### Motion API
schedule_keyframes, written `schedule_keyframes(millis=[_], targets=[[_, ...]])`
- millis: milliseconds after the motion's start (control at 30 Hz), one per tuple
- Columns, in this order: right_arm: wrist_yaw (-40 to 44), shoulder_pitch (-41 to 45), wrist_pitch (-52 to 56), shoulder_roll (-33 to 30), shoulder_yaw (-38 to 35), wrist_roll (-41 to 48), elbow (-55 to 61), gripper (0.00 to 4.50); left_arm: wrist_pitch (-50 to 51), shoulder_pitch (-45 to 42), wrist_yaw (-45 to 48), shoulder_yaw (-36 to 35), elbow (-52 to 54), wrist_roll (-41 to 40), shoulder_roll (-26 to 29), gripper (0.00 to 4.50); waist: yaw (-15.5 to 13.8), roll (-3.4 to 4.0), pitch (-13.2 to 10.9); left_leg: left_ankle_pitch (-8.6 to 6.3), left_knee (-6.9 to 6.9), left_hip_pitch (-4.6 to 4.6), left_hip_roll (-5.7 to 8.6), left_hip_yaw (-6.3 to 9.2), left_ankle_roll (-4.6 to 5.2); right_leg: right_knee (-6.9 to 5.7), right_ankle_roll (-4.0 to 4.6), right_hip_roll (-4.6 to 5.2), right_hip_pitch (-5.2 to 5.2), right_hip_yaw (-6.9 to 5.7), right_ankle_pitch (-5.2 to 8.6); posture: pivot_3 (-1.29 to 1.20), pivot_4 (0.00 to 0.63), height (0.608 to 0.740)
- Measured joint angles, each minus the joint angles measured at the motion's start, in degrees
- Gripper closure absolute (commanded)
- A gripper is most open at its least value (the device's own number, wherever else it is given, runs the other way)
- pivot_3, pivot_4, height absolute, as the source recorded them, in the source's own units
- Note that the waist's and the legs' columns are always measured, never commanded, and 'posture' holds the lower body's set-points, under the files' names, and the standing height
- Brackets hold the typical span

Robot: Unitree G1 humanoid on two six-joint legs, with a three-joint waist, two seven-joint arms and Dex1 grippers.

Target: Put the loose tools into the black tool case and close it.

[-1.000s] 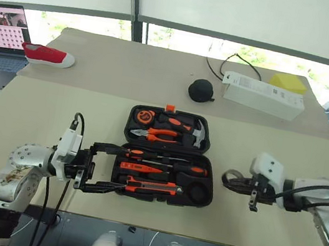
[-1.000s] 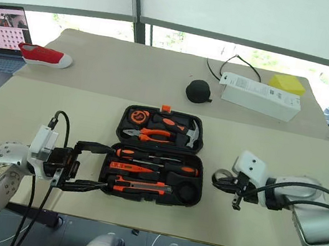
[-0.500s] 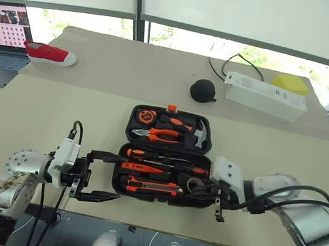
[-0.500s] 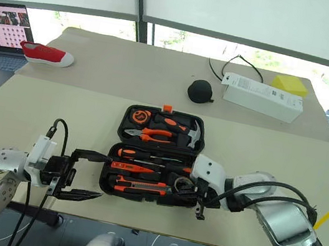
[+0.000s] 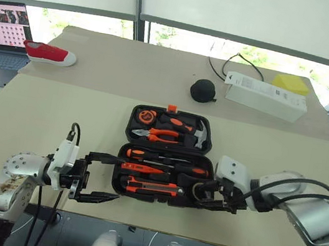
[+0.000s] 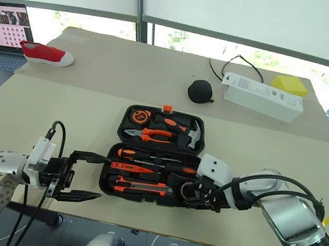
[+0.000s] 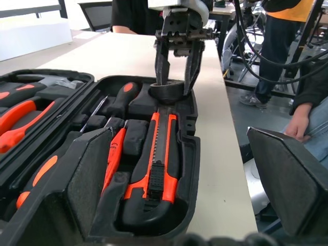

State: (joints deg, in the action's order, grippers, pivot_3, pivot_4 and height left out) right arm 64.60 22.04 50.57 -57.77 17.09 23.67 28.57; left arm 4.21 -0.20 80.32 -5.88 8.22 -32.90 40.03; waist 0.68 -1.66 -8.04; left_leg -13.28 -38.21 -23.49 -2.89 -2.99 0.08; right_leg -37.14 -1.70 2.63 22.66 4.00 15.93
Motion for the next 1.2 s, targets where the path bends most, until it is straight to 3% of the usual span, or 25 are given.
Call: schedule_keyframes(millis=[67,167,300,333,433,567,600,767,800,1200], targets=[[3.07,0.32,1.23,-2.16,-1.03,2.55,0.61,0.14,0.56,0.42,-1.47,-0.41,-0.04,1.21,0.78,0.00,-0.02,0.00,-0.02,0.00,0.00,-0.03,-0.01,0.05,0.00,0.00,0.00,0.00,0.03,0.00,0.00,0.00,0.150,0.740],[7.63,0.92,2.63,-3.27,-7.49,9.53,-0.51,0.07,2.87,-0.05,-4.49,-2.63,-1.11,1.12,1.36,0.00,0.01,-0.03,-0.03,0.00,0.00,-0.01,-0.03,0.19,0.00,0.00,0.01,-0.01,0.01,0.00,-0.01,0.00,0.150,0.740],[7.96,-0.75,-5.91,0.72,-13.72,9.82,-9.13,0.00,6.42,-3.18,-10.68,-5.10,-6.16,2.36,1.58,1.07,0.00,-0.23,-0.06,0.00,-0.01,0.12,0.00,0.15,0.00,0.02,0.00,-0.04,-0.16,-0.06,0.00,0.00,0.150,0.740],[7.20,-0.99,-8.67,2.45,-14.09,8.56,-11.59,0.00,7.10,-3.96,-12.28,-5.07,-7.11,3.38,1.60,1.55,0.02,-0.23,-0.06,0.00,-0.01,0.11,0.02,0.10,0.00,0.01,0.00,-0.03,-0.15,-0.04,-0.01,0.00,0.150,0.740],[4.40,-1.22,-21.26,6.59,-13.66,1.35,-21.58,0.71,10.96,-7.78,-18.64,-4.03,-9.66,6.45,1.35,2.73,-0.15,-0.24,-0.09,0.00,-0.03,0.04,0.06,-0.04,0.00,0.00,-0.04,-0.02,-0.09,-0.03,-0.02,0.00,0.150,0.740],[-1.08,0.23,-37.29,11.81,-12.94,-8.41,-35.25,2.13,15.21,-13.40,-25.64,-1.49,-11.53,9.77,-1.71,4.36,-0.13,-0.23,-0.09,0.00,-0.03,-0.04,0.08,-0.12,0.00,-0.04,-0.06,-0.01,0.00,0.00,-0.05,0.00,0.150,0.740],[-2.47,0.98,-40.04,13.35,-12.69,-10.06,-37.59,2.47,15.69,-14.30,-26.47,-0.34,-11.65,10.58,-2.60,4.50,-0.08,-0.23,-0.09,0.00,-0.03,-0.07,0.07,-0.12,0.00,-0.06,-0.06,-0.02,0.03,0.01,-0.06,0.00,0.150,0.740],[-5.63,2.94,-49.45,17.31,-10.73,-15.67,-44.51,4.23,16.20,-17.88,-27.91,4.86,-14.28,13.18,-5.90,4.50,0.17,-0.22,-0.09,0.01,-0.03,-0.32,0.08,-0.18,0.00,-0.46,0.01,-0.04,0.50,0.10,-0.09,0.00,0.150,0.740],[-5.53,2.94,-50.18,17.91,-10.34,-15.95,-45.02,4.42,16.21,-18.11,-27.76,5.52,-14.58,13.43,-6.21,4.50,0.17,-0.22,-0.10,0.01,-0.03,-0.32,0.07,-0.18,0.00,-0.48,0.02,-0.06,0.51,0.11,-0.09,0.00,0.150,0.740],[-3.19,-3.26,-37.98,17.27,-9.48,-14.46,-30.04,4.42,17.30,-19.35,-24.66,5.72,-16.23,14.53,-5.26,4.50,0.12,-0.20,-0.11,0.01,-0.05,-0.32,0.07,-0.16,-0.01,-0.52,0.02,-0.05,0.50,0.10,-0.08,0.00,0.150,0.740]])
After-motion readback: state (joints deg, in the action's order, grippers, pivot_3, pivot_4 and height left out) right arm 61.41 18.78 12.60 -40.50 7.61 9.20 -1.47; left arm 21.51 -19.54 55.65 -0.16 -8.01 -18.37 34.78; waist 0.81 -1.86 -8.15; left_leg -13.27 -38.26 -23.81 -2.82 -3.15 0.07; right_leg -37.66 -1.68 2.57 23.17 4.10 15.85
